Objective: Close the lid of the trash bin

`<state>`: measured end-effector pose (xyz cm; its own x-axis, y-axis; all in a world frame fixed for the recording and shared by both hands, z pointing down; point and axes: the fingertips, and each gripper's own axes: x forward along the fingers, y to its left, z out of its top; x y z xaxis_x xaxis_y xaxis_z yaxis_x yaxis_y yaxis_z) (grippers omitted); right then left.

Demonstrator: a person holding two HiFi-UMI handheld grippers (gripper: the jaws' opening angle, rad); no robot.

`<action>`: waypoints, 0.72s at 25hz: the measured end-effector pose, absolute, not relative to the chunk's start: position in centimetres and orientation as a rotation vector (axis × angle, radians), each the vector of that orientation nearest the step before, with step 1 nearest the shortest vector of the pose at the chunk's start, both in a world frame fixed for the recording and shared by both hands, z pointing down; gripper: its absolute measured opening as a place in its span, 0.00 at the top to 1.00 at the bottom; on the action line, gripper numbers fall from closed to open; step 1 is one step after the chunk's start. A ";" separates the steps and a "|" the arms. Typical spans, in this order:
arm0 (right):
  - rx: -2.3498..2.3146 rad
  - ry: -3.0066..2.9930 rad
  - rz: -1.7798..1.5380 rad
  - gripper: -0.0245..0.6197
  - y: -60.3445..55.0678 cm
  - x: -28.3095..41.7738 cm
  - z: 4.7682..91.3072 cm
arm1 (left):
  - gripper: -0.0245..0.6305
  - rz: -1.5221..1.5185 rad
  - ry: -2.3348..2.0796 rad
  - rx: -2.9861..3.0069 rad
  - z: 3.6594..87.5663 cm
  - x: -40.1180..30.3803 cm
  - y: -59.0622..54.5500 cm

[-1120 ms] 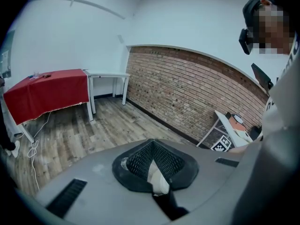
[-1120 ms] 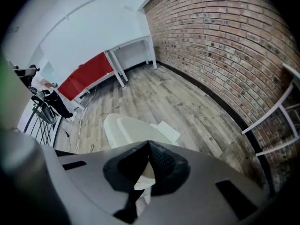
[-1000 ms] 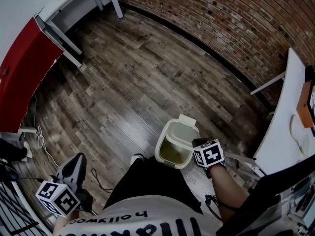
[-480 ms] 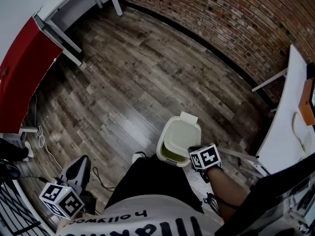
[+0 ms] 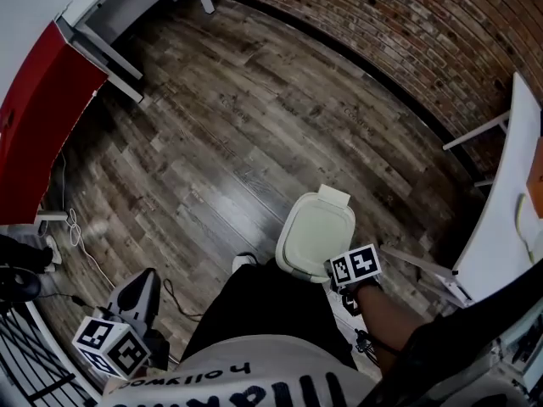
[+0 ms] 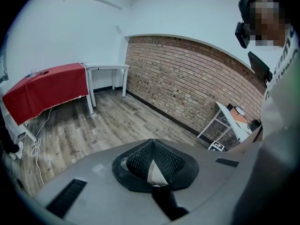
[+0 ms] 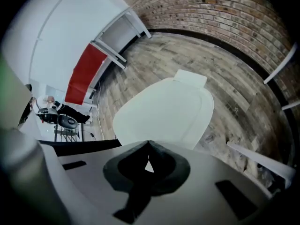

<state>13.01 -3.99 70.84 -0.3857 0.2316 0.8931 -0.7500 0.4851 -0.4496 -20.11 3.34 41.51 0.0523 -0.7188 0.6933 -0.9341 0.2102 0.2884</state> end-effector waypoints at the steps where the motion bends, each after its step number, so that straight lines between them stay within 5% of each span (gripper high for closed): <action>1: 0.456 -1.628 1.146 0.95 -3.8 13.0 71.1 | 0.96 0.355 -1.710 1.560 41.6 -20.1 3.2; 18: 0.301 -1.537 1.058 0.95 -1.6 12.6 76.3 | 0.96 0.489 -1.648 1.477 46.5 -21.2 3.5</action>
